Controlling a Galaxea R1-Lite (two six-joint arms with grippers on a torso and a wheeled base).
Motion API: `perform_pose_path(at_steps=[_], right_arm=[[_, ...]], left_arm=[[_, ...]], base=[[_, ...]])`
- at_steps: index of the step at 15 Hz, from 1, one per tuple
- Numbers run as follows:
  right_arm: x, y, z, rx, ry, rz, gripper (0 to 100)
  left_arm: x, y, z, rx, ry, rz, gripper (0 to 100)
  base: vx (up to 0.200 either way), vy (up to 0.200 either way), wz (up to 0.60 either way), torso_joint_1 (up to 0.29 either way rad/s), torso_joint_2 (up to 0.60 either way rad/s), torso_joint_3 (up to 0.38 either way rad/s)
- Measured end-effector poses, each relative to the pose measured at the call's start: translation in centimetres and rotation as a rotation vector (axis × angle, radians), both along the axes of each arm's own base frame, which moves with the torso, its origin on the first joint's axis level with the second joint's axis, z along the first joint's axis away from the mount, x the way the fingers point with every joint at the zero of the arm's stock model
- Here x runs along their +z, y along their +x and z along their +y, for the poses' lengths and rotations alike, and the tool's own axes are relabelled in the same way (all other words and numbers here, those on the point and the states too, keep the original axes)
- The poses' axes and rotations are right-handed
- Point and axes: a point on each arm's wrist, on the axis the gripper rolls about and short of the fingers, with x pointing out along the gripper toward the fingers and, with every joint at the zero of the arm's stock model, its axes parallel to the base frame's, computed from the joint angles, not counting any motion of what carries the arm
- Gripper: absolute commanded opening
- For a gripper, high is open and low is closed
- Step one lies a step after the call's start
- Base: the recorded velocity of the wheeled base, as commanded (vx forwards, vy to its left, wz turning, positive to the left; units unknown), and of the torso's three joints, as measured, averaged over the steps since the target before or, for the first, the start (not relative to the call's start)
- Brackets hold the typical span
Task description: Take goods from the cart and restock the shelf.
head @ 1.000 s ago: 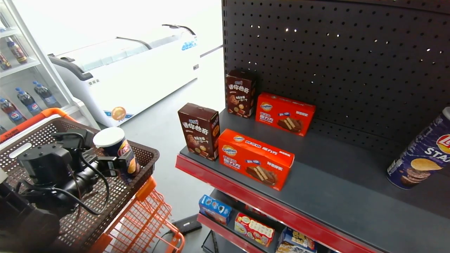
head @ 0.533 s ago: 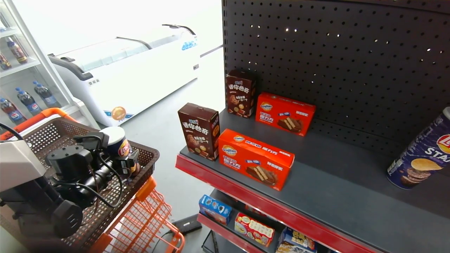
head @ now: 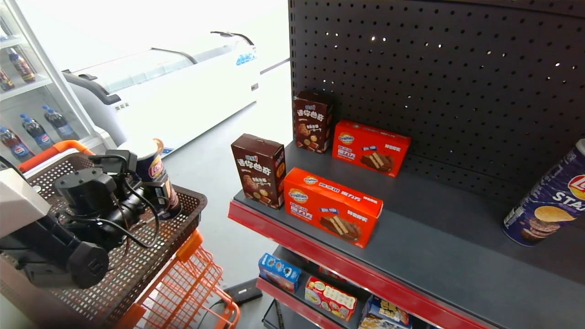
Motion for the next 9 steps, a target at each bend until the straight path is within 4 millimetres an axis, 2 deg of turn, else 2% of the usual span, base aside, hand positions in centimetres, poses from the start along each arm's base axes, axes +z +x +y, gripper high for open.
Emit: perform_pose_path(at_steps=[5,9], right_arm=[[0.0,0.0,0.0,0.0,0.0,0.0,100],[0.0,0.0,0.0,0.0,0.0,0.0,100]], left_arm=[[5.1,-1.0,-0.8,-0.069,0.0,0.026,0],[10.8,-4.5,-1.7,-0.198,0.004,-0.017,0]], base=[[0.0,0.0,0.0,0.0,0.0,0.0],[0.0,0.0,0.0,0.0,0.0,0.0]])
